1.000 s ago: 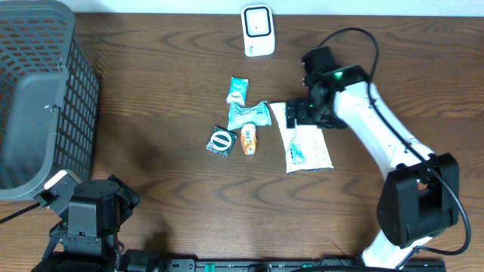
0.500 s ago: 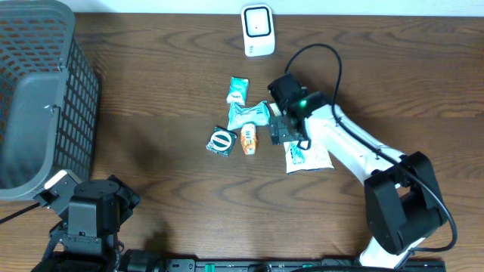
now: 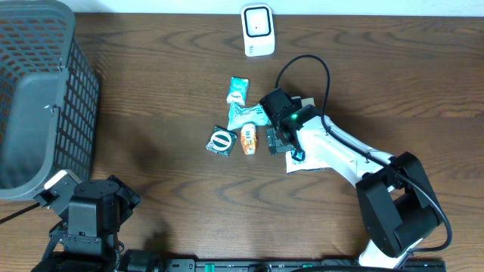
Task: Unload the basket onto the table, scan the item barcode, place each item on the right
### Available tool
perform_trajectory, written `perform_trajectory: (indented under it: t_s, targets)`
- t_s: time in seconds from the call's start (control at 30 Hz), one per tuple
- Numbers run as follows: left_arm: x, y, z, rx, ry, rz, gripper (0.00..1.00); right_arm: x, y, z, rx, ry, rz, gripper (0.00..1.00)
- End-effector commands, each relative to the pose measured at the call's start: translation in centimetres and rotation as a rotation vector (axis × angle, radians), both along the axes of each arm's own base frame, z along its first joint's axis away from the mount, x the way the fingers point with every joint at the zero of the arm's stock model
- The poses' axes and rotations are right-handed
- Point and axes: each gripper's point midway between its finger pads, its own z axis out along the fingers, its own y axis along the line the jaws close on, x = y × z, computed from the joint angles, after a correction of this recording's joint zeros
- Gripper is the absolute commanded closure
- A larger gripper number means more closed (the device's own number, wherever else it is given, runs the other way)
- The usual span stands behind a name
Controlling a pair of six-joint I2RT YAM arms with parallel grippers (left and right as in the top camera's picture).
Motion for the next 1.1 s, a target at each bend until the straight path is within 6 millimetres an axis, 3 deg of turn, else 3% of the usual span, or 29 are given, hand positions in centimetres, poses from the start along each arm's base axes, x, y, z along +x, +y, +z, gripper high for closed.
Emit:
perform_trajectory:
  t_s: [0.0,0.43,0.63,0.83,1.07]
  targets:
    - [-0.1,0.4,0.1,0.006,-0.006,0.026,0.02,0.2,0.9,1.0,0.031,-0.021,0.014,0.01]
    - [-0.1,0.4,0.1,0.006,-0.006,0.026,0.02,0.3,2.1,1.1,0.062,-0.033,0.032,0.01]
    - [-0.1,0.4,0.1,0.006,-0.005,0.026,0.02,0.5,0.7,0.9,-0.009,-0.065,0.017,0.01]
    - [-0.1,0.4,0.1,0.006,-0.006,0.026,0.02,0.4,-0.2,-0.4,-0.033,-0.081,0.007,0.03]
    - [-0.1,0.4,0.1,0.006,-0.005,0.026,0.02,-0.6,-2.3,-3.5,-0.059,-0.042,-0.022,0.09]
